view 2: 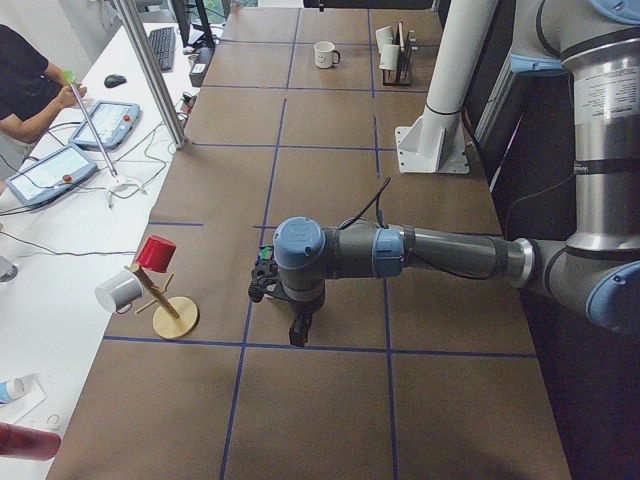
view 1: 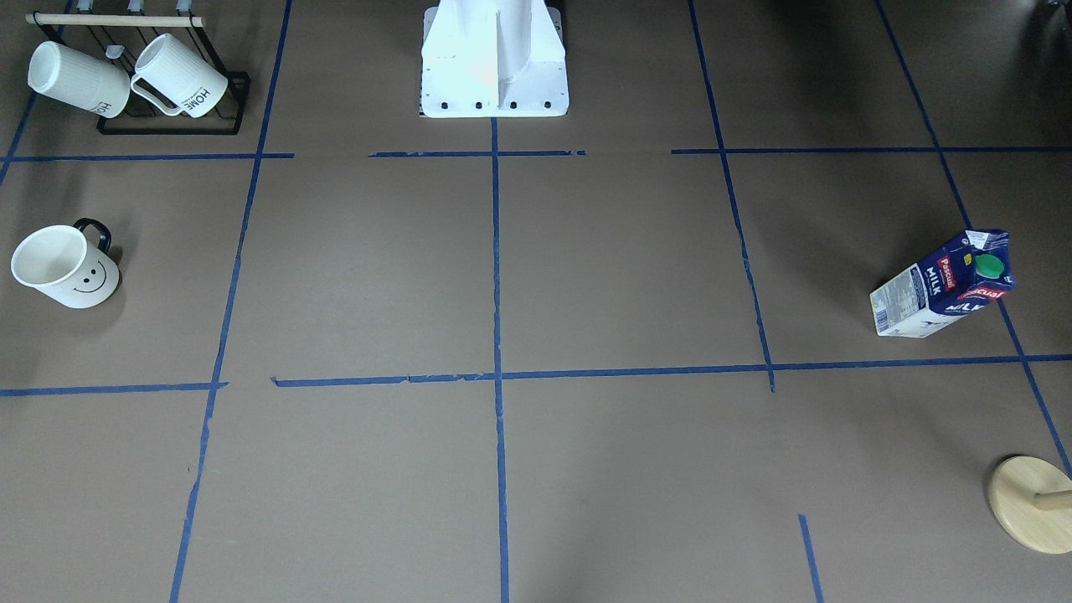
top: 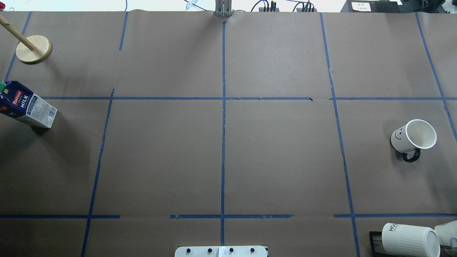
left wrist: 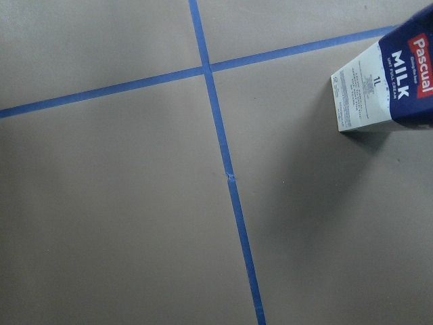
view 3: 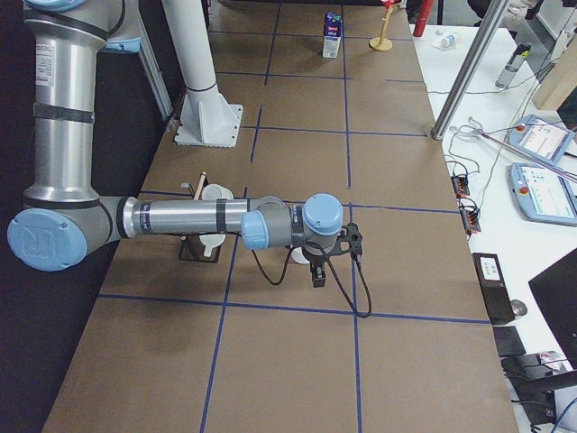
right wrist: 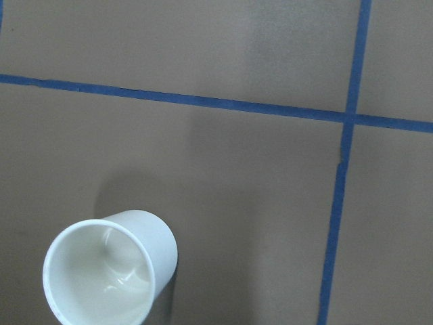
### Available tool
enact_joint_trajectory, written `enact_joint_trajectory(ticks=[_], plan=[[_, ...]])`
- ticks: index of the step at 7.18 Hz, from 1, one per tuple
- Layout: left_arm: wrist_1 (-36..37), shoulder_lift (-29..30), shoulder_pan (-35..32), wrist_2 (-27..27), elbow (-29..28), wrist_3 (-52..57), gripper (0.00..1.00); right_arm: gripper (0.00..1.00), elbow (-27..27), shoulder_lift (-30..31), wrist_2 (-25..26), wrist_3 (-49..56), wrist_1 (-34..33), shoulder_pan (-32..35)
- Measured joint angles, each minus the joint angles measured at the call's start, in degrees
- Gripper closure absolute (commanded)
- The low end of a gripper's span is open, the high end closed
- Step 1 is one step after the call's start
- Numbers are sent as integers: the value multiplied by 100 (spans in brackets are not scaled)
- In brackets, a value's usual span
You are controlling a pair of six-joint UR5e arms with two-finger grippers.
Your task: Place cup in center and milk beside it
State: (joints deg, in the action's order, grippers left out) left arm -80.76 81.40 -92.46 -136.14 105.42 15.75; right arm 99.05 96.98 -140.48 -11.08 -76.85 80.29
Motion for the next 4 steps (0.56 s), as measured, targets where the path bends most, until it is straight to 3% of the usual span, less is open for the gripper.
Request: enact_joint_trajectory(ticks=[2, 4], plan=[[-1, -1, 0, 0, 34, -18, 0, 1, -8, 177, 366, -1886, 1542, -824], [-1, -2, 0, -58, 46, -32, 0, 2, -132, 212, 488, -2439, 1924, -1214]])
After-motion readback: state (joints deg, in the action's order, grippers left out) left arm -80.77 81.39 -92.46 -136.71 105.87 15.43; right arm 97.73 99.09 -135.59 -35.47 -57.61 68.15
